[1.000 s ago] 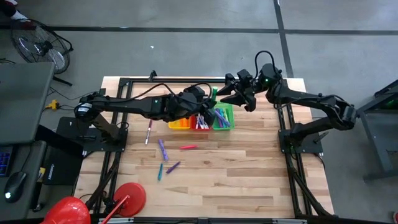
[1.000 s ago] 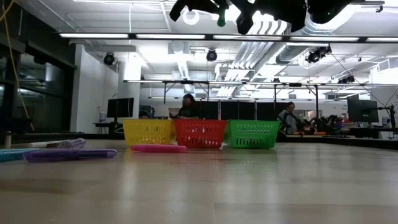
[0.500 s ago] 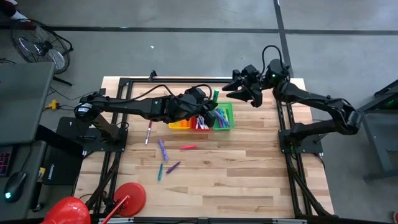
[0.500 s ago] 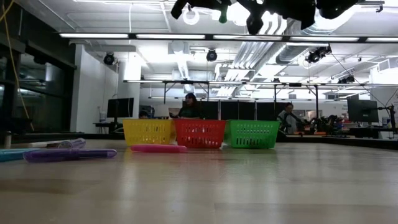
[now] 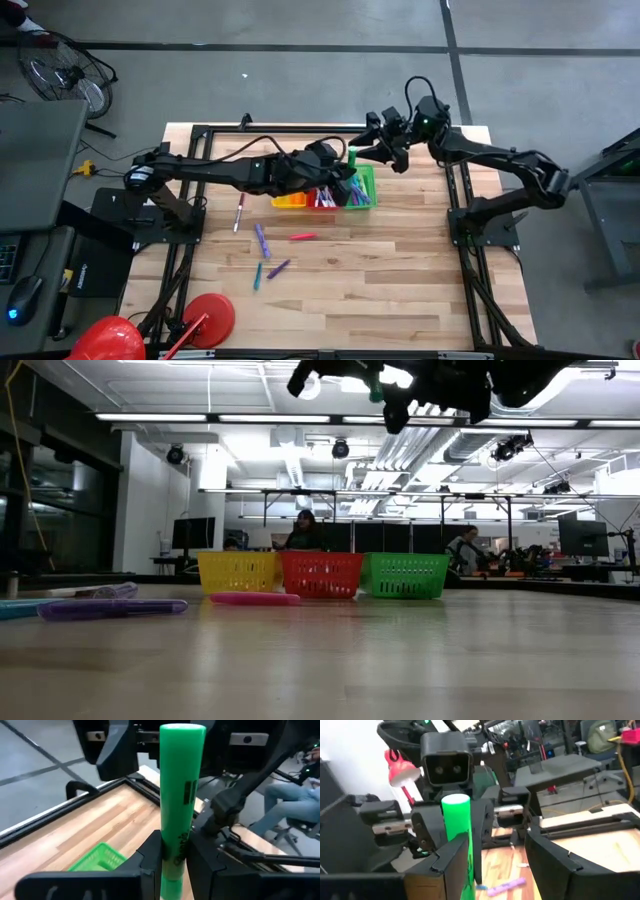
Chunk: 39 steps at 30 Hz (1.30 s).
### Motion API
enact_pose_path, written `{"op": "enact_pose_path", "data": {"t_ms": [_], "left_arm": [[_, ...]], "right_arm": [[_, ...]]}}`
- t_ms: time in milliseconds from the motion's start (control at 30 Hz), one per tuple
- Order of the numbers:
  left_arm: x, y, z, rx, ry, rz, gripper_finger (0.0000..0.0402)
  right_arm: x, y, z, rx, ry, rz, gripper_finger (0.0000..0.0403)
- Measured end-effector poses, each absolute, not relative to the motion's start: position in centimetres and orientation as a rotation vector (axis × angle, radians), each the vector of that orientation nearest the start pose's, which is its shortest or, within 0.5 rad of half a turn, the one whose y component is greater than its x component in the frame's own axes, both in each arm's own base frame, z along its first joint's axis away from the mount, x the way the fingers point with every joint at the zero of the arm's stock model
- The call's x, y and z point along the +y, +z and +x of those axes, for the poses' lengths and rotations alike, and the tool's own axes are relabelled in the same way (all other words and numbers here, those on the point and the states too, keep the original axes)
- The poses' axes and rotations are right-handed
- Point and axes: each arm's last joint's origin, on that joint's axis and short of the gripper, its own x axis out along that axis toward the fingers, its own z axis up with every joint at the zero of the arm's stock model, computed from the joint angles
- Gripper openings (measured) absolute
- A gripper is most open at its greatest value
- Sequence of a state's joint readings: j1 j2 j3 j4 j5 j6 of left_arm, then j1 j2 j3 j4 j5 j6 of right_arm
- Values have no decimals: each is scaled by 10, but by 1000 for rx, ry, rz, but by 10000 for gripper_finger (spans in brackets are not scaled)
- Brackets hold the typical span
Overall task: Pick & Place Markers
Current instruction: Put the green highlighter into the green bin
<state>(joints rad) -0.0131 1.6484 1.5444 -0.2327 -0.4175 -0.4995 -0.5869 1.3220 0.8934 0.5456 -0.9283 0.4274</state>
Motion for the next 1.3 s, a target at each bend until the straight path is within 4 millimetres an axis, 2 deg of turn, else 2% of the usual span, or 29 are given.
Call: {"op": "enact_pose_path", "data": {"t_ms": [233,433,667,1300], "left_arm": [[6,371,382,208,437,-424,58],[7,369,383,211,451,-383,58],[7,370,384,201,446,-383,55],[6,369,383,209,424,-407,55]], "right_arm": [[-132,324,257,-15,409,364,186],[-131,328,250,13,499,371,186],[-138,333,240,9,509,365,186],[-123,328,256,-5,481,316,186]]}}
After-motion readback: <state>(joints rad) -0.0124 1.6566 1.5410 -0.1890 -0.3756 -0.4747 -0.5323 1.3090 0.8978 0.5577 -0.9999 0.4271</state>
